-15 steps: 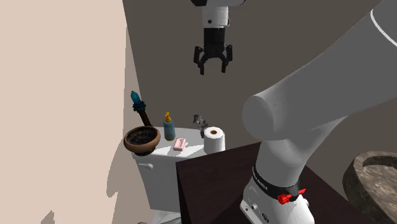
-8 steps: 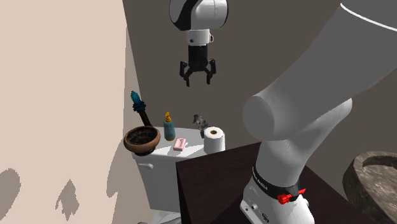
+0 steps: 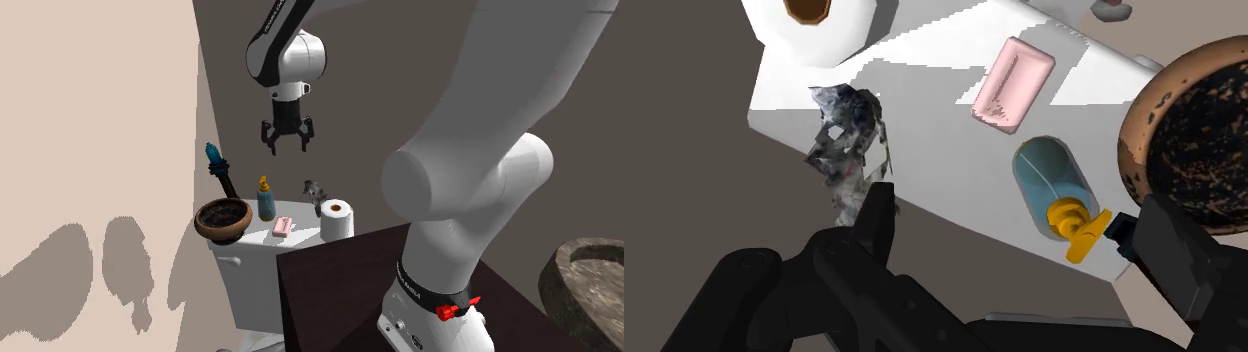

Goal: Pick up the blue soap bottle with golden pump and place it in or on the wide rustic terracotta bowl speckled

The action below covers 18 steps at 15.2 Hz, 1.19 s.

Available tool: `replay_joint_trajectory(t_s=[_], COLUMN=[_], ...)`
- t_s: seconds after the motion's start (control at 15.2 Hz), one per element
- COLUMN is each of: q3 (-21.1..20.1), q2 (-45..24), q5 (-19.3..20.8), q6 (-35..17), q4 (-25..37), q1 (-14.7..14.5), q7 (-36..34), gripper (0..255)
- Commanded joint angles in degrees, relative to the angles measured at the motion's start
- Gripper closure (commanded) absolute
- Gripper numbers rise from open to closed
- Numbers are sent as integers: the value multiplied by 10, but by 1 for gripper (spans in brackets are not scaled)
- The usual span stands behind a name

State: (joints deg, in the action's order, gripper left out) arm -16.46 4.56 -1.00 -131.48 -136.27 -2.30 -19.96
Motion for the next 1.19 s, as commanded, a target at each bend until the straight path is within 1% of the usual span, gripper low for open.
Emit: replay_joint_trajectory(t_s=[0.0,0.26,0.53,0.73,1.12], q3=[-7,-9,1,12,23], q2=[-50,-144,-237,-298,-333], q5=[20,65,106,127,142], q6=[-21,-54,-73,-78,-112], q4=[29,87,157,211,212], q1=[-1,-14,-39,-58,-65], q7=[-28,-85,-135,-161,-171], gripper=[0,0,0,0,0])
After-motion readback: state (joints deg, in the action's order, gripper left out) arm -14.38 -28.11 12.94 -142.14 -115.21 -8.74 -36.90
